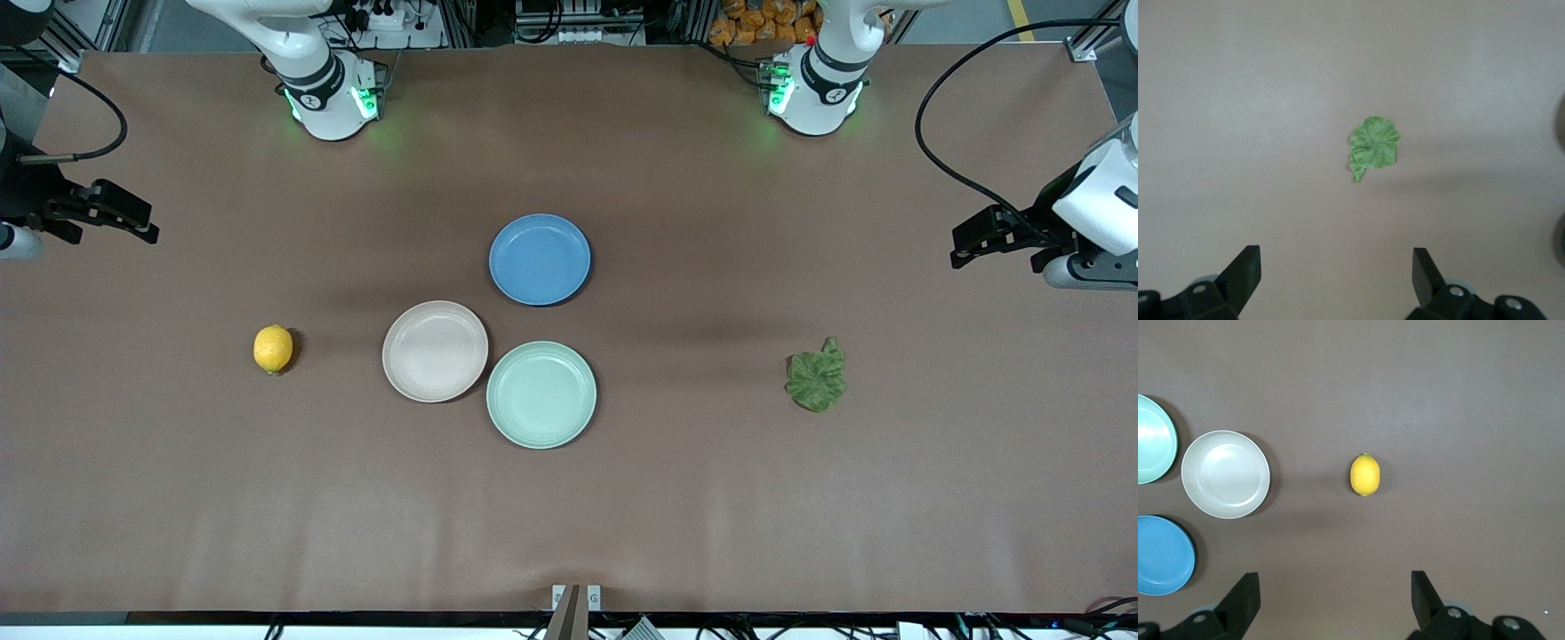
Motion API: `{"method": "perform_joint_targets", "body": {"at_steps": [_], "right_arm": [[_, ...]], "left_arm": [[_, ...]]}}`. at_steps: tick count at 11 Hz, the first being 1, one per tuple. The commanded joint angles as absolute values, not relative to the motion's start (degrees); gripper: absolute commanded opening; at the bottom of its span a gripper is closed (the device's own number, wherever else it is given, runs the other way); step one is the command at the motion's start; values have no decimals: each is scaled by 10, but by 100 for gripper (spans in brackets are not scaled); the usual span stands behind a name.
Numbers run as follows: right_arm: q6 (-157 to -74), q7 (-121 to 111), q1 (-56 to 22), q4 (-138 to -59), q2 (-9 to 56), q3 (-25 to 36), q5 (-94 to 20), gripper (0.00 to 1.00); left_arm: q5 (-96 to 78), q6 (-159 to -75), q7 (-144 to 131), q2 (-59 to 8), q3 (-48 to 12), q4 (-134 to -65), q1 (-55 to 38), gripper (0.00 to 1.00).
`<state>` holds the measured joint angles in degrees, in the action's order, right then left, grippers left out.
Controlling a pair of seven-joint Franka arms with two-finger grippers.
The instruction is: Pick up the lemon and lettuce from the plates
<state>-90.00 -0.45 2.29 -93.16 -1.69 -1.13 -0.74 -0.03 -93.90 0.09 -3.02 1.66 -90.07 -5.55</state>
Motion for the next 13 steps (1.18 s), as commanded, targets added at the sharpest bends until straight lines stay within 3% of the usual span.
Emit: {"method": "perform_joint_targets", "body": {"at_steps": [1,13], "right_arm": [[-889,-10,34,-920,-13,-15,-16,100],[-889,-11,40,-923,-11,-15,-16,100]], "left_arm": [[19,-951,-5,-21,6,-913,-48,100],[53,-946,-1,-25,6,-911,-52,100]]}}
